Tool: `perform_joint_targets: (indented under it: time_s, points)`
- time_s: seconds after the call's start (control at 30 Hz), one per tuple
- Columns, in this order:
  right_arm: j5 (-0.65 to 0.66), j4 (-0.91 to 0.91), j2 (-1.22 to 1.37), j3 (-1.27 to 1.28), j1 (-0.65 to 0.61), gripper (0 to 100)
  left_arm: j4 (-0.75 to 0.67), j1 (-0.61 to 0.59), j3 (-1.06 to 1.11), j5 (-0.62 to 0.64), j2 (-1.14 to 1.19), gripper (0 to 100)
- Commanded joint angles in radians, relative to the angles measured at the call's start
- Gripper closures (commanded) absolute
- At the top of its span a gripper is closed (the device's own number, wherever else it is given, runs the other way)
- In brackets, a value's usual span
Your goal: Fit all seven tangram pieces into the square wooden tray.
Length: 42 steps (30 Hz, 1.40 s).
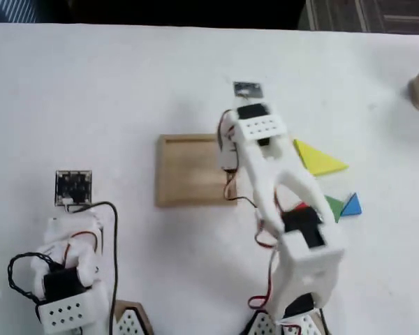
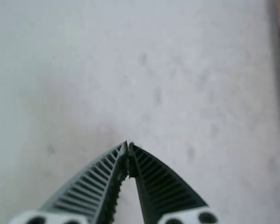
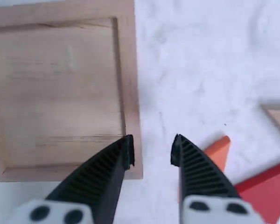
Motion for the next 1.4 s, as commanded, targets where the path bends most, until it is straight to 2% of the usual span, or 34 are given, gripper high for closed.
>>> perform_joint_targets:
  time_s: [0.0,0.2,0.37,0.47,0.57,0.7,0.87,0.97,1.1,1.37]
  points:
    - [0.021,0.068,-0.239,0.025,0.124,86.5,-0.026,-0.008,-0.011,0.002,-0.007,98]
    - [0.175,0.002,-0.383,0.249,0.309,87.1,-0.026,-0.007,-0.011,0.002,-0.007,98]
    - [0.347,-0.074,-0.486,0.470,0.360,98.6,-0.028,-0.004,-0.011,0.002,-0.007,98]
    - [0.417,-0.081,-0.572,0.594,0.358,95.2,-0.028,-0.004,-0.011,0.003,-0.007,96]
    - [0.470,-0.081,-0.670,0.695,0.372,94.6,-0.025,-0.008,-0.009,0.008,-0.007,89]
    - [0.583,-0.082,-0.802,0.827,0.463,94.6,-0.021,-0.008,-0.009,0.008,-0.007,85]
    - [0.865,-0.077,-0.886,0.967,0.564,94.0,-0.021,-0.008,-0.009,0.008,-0.007,85]
    - [0.990,-0.081,-0.889,1.048,0.568,87.8,-0.021,-0.008,-0.009,0.008,-0.007,85]
    - [1.017,-0.082,-0.889,1.103,0.568,78.9,-0.021,-0.008,-0.009,0.008,-0.007,85]
    - [1.014,-0.269,-0.889,1.194,0.572,78.3,-0.020,-0.010,-0.009,0.008,-0.007,85]
